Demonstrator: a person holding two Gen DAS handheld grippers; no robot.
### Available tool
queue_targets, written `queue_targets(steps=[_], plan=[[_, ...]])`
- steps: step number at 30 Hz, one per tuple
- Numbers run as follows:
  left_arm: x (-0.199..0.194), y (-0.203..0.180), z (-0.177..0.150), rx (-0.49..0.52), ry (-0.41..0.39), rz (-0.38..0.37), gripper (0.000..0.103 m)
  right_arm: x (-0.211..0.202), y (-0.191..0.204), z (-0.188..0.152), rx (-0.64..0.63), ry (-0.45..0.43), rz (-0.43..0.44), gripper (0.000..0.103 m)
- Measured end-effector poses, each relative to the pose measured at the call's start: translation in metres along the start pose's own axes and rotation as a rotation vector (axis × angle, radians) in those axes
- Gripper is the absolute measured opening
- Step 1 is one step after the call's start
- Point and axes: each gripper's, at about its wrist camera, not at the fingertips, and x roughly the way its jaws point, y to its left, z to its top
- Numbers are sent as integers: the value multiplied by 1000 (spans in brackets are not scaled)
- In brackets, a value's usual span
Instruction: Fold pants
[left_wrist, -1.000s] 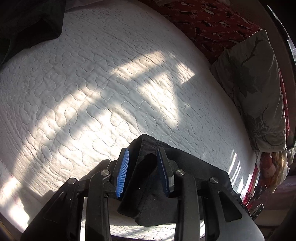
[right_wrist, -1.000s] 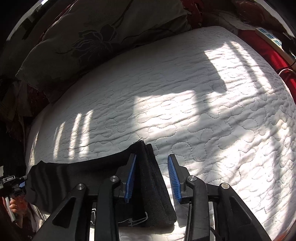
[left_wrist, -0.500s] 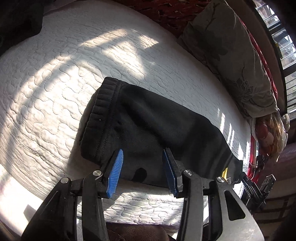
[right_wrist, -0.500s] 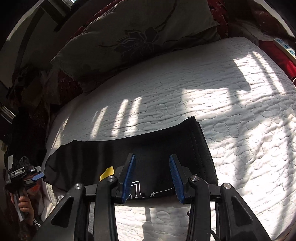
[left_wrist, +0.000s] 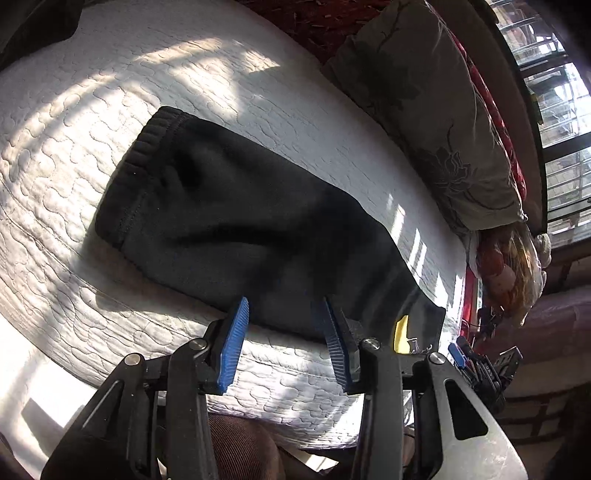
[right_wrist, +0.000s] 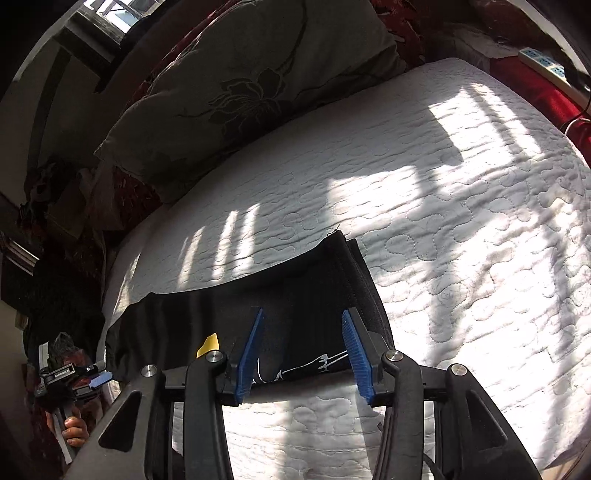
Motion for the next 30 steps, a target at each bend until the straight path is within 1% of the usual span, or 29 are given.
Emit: queue_targets(steps=[1,3,4,7,9,12,15,18,20,21,25,27,30], plan=[[6,-16,-8,26,14,-2,46,-3,-5,2,15,-1,-3,52],[20,-43,-22,53,41,-9,46,-9,-14,3,40,3,-12,52],[26,-55,-25,63,49,0,46,-11,-17,2,47,4,-16,52],[33,-66,-22,52,15,17,46,-16,-12,-3,3,9,-1,52],[33,-58,-6,23,8,40,46,-15,1,-8,-48,19,11,53],[18,-29,25,-34,-37,99,46,1,34,-14,-130,47,60,53],[-11,6,57,-80,-99,117,46,28,85,-19,-228,102,139,53],[-33,32,89,-67,-124,156,47,63,147,-15,-334,174,228,53],[-35,46,105,-45,-100,177,50,89,182,-7,-365,217,261,53],[-33,53,112,-37,-82,182,50,104,197,-1,-378,238,256,53],[-16,79,134,-14,-7,176,50,157,233,20,-415,304,188,53],[-3,84,139,-4,38,152,50,173,241,26,-432,325,161,53],[11,82,138,31,86,87,50,191,245,30,-436,367,141,53]])
